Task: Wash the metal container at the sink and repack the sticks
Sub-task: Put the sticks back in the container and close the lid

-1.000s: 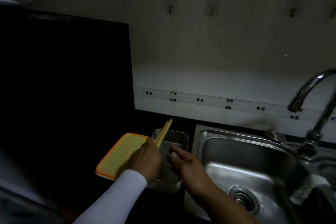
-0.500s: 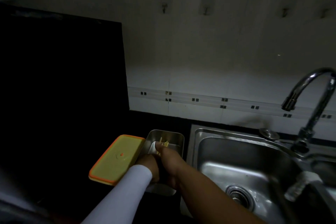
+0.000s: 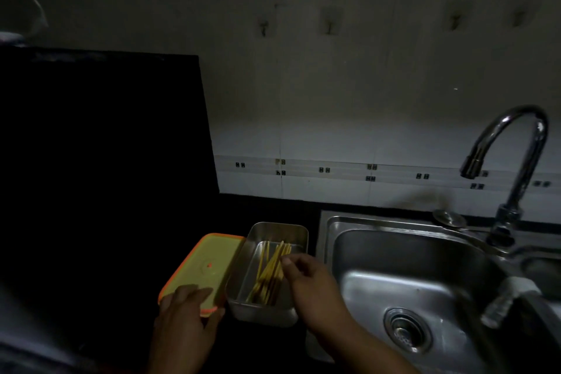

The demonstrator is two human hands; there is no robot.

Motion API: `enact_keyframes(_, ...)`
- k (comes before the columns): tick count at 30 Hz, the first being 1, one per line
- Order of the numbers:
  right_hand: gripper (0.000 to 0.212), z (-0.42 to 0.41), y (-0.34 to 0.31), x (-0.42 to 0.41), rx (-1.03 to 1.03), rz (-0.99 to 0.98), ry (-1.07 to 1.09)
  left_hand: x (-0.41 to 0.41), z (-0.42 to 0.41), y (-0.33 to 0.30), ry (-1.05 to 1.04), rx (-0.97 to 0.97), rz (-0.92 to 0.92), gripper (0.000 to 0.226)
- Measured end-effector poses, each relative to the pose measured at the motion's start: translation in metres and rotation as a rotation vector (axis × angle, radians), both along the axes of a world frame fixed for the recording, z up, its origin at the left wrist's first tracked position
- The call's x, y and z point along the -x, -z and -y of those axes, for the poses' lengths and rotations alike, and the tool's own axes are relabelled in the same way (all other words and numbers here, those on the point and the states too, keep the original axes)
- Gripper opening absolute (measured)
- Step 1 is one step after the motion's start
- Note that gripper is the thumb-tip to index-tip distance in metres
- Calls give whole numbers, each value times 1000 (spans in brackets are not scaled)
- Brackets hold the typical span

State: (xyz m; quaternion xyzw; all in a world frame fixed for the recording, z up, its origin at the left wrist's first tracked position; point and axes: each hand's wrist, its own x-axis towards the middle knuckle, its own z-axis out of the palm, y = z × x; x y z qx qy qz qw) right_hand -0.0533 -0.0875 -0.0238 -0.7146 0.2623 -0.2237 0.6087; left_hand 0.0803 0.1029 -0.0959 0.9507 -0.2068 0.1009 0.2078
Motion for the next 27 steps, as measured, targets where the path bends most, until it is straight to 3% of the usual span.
enact_keyframes(3, 22, 6, 10, 7, 2, 59, 70, 2, -13, 10, 50, 11, -26, 23)
enact_keyframes(7, 22, 8, 13, 13, -51, 67, 52, -5, -13, 14, -21, 119, -112, 43)
enact_keyframes(9, 21, 9, 13, 16, -31, 69, 44, -7, -12, 8, -58, 207, -58, 26)
enact_keyframes(12, 17, 11, 15, 14, -28, 54, 30, -8, -14, -14, -145, 468, -65, 11)
enact_keyframes(16, 18, 11, 18, 6, 37, 51, 2, 8, -10, -45, -178, 902, -32, 19)
enact_keyframes(19, 39, 9, 14, 2, 176, 37, 7, 12, 4, -54, -111, 1230, -272, 26)
enact_keyframes(21, 49, 6, 8, 1, 202, 36, -18, 20, 20, -53, -58, 1342, -474, 21)
enact_keyframes(24, 25, 9, 4, -1, 258, 64, 13, 28, 40, -42, -32, 1213, -557, 20)
enact_keyframes(27, 23, 17, 7, -2, 251, 70, 39, 34, 46, -38, 16, 987, -378, 11)
